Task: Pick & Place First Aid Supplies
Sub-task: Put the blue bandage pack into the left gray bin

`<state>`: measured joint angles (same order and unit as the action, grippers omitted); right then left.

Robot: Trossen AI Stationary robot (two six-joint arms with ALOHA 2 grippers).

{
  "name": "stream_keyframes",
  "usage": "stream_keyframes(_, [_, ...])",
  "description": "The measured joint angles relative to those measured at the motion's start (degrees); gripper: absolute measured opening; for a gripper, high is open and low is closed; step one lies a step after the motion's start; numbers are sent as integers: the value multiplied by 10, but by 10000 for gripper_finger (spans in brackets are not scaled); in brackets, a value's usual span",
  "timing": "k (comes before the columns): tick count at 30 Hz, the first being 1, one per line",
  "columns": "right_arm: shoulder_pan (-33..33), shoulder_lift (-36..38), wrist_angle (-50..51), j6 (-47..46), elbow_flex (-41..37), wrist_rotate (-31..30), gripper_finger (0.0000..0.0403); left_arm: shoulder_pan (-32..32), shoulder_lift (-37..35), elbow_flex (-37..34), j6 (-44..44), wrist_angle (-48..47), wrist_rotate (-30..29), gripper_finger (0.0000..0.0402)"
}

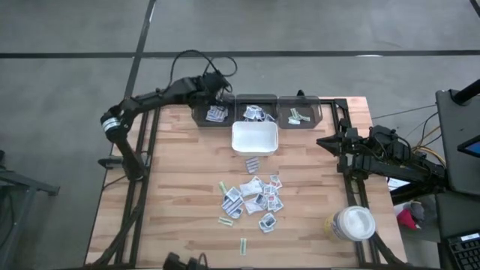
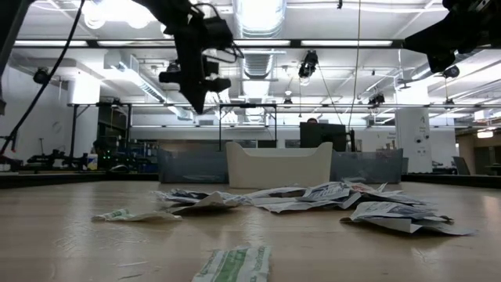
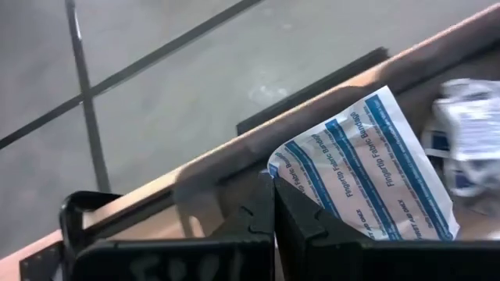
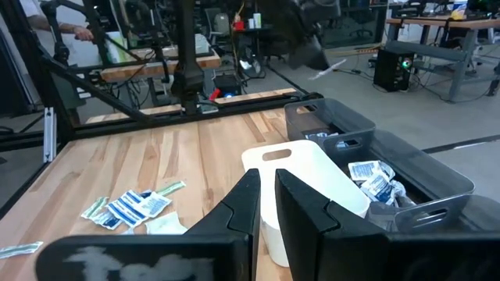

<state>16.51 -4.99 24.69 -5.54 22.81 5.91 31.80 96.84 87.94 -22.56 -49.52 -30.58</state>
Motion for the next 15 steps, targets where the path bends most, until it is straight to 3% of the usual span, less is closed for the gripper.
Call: stream_keyframes(15, [0,0,0,0,0,0,38,70,94,-1,92,41,58,0])
